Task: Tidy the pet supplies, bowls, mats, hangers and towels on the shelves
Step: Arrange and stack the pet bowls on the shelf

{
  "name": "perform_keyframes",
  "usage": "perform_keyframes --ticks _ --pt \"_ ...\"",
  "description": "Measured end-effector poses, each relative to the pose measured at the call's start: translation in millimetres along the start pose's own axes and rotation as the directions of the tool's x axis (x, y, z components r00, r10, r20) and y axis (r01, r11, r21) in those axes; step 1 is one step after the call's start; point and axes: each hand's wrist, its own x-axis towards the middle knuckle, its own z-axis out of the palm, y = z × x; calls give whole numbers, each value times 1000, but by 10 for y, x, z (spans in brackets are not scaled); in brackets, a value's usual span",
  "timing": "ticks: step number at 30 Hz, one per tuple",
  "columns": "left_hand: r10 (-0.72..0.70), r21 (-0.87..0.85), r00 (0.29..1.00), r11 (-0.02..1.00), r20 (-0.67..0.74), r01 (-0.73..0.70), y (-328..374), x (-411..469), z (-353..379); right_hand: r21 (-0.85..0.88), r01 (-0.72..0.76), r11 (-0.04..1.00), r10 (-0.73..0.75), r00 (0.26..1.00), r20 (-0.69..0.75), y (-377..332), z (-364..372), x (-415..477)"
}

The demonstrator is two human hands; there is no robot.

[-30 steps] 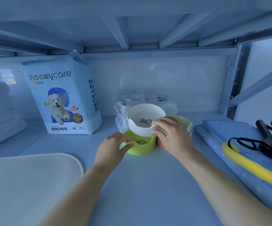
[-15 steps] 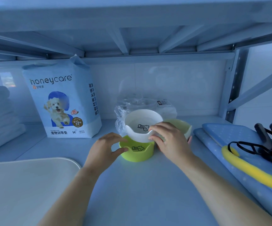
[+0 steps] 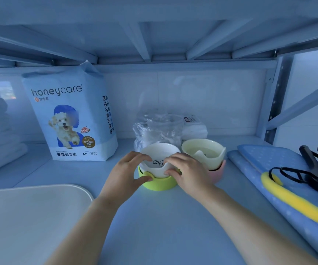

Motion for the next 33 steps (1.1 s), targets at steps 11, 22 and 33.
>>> perform_keyframes --ticks 11,22,33 --pt "-166 -67 985 983 46 169 -93 -25 29 30 -76 997 77 996 -40 -41 81 -101" --pt "-213 -218 975 950 66 222 -69 -48 142 37 -43 998 45 997 -64 21 120 -116" --pt "-79 201 997 976 -14 80 161 -58 205 -109 -15 994 -12 970 -242 64 -32 -122"
